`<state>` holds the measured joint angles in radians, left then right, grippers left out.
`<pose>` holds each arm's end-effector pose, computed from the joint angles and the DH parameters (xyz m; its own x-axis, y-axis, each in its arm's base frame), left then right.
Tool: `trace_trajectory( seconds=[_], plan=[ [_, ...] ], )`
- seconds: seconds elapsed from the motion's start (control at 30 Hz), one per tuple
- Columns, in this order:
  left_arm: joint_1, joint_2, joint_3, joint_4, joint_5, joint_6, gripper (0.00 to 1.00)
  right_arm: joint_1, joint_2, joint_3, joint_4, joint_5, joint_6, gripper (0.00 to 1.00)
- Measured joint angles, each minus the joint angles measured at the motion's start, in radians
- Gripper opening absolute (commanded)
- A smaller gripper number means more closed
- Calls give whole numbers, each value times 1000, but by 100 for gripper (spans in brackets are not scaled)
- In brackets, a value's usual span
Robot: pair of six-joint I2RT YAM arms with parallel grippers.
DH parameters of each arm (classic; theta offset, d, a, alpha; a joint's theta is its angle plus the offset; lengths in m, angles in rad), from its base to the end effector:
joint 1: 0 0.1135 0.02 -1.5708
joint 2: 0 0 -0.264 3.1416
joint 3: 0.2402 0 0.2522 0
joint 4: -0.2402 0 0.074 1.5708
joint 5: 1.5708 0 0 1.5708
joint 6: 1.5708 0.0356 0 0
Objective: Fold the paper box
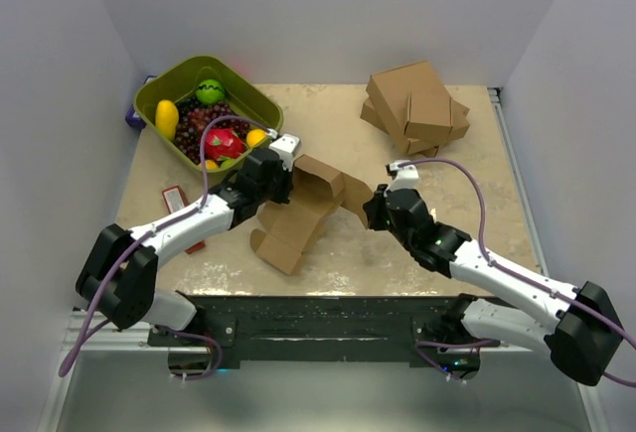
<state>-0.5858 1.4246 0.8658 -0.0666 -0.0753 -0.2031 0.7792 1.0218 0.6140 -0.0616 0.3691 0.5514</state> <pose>0.2596 -0.1691 0.2316 -0.5787 0.1426 -0.8030 0.3918 0.9121 -0.1204 0.1702 0.1500 0.2481 -0.4976 0.1953 -0.8452 -0.1946 0.9243 0.3282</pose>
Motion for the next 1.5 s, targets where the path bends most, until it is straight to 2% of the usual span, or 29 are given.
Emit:
trace_trajectory(
  seconds=[0.5,1.07,1.33,1.5],
  plan=[
    [-12,0,-26,63,-104,-29,0,8,15,-2,40,-21,16,0],
    [-13,25,-55,106,-135,-68,0,22,25,-3,40,-23,17,0],
    [-10,30,-150,224,-40,-66,0,22,61,-43,87,-11,5,0],
    [-16,88,-195,269,2,-68,0,22,123,-99,128,16,-10,0]
  ],
)
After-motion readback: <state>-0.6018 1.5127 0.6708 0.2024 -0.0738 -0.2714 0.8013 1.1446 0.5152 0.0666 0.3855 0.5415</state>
